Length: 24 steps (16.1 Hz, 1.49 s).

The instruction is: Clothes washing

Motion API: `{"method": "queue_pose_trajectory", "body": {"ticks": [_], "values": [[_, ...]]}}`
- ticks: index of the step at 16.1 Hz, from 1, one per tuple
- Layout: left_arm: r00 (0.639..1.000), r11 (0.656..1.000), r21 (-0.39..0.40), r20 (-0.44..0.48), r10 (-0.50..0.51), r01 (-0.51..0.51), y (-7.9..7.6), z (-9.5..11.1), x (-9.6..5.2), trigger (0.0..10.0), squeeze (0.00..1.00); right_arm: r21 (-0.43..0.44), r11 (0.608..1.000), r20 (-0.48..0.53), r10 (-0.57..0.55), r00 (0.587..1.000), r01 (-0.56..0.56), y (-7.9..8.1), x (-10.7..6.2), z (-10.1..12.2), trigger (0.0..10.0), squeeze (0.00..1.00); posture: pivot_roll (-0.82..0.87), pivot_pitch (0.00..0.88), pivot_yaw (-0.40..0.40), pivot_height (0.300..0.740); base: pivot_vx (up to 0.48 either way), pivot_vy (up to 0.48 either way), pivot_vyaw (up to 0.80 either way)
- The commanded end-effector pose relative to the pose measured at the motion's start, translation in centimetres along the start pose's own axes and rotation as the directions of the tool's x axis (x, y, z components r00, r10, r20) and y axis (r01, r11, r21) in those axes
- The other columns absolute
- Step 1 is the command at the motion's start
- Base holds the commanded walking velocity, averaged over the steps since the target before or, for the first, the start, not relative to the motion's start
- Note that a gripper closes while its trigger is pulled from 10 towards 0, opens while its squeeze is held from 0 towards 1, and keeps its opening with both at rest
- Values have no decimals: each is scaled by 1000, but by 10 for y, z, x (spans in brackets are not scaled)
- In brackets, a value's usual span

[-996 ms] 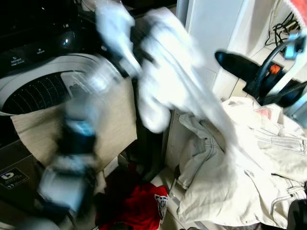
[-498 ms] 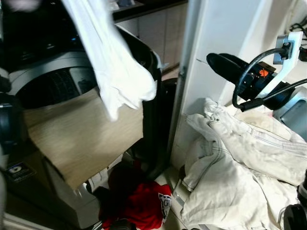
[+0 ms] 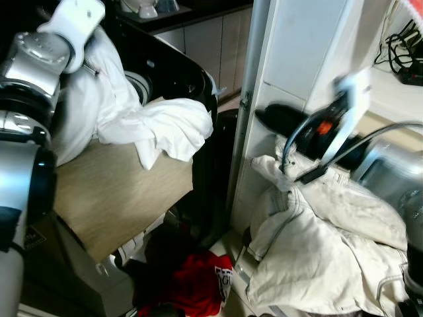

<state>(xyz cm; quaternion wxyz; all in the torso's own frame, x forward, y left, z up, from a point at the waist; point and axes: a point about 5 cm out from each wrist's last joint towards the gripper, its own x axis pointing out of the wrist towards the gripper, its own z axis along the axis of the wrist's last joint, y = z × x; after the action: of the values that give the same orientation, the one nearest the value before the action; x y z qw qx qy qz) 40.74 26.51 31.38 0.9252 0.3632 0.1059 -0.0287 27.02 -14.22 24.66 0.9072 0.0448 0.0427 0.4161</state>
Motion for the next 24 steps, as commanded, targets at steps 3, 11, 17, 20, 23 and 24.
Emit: {"method": "queue_pose_trajectory", "body": {"ticks": [3,11,17,20,23,24], "values": [[991,993,50,-97,-97,102,10,-8,-8,10000,1000,-38,999,-54,37,998,-39,7,1,-5,10000,0,-102,0,49,740,0,0,0],[950,959,-80,178,-255,273,0,22,-9,10000,412,-40,998,-42,-57,998,55,-2,1,-9,10000,0,-103,0,63,740,0,0,0],[638,692,134,295,-711,709,-94,18,-7,10000,0,-101,992,-118,-89,989,77,2,-1,-26,10000,0,-102,0,66,740,0,0,0],[630,655,192,181,-755,730,-117,-3,-8,10000,0,-104,994,-142,-39,989,25,9,-2,-31,10000,0,-107,0,64,740,0,0,0],[689,700,195,127,-713,687,-122,-10,-5,10000,0,-116,993,-179,-17,984,-4,12,-3,-36,10000,0,-107,0,63,740,0,0,0],[691,700,181,118,-713,691,-123,-12,-5,10000,0,-115,993,-182,-16,983,-5,12,-3,-36,10000,0,-107,0,63,740,0,0,0]]}}
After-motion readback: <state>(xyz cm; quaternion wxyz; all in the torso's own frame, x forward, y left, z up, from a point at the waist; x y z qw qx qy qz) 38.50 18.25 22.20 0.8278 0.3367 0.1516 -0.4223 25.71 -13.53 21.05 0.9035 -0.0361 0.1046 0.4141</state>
